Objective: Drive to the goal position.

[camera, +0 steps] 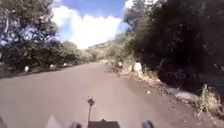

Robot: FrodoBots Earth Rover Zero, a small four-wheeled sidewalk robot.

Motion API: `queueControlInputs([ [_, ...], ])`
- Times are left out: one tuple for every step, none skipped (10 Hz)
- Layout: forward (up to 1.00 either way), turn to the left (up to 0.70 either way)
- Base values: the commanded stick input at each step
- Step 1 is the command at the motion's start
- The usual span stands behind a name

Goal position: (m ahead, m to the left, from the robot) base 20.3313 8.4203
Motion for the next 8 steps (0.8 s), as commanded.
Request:
queueControlInputs([
  [0.70,0.00],
  [0.70,0.00],
  [0.70,0.00],
  [0.70,0.00],
  [0.70,0.00],
  [0.70,0.00],
  [0.70,0.00],
  [0.70,0.00],
])
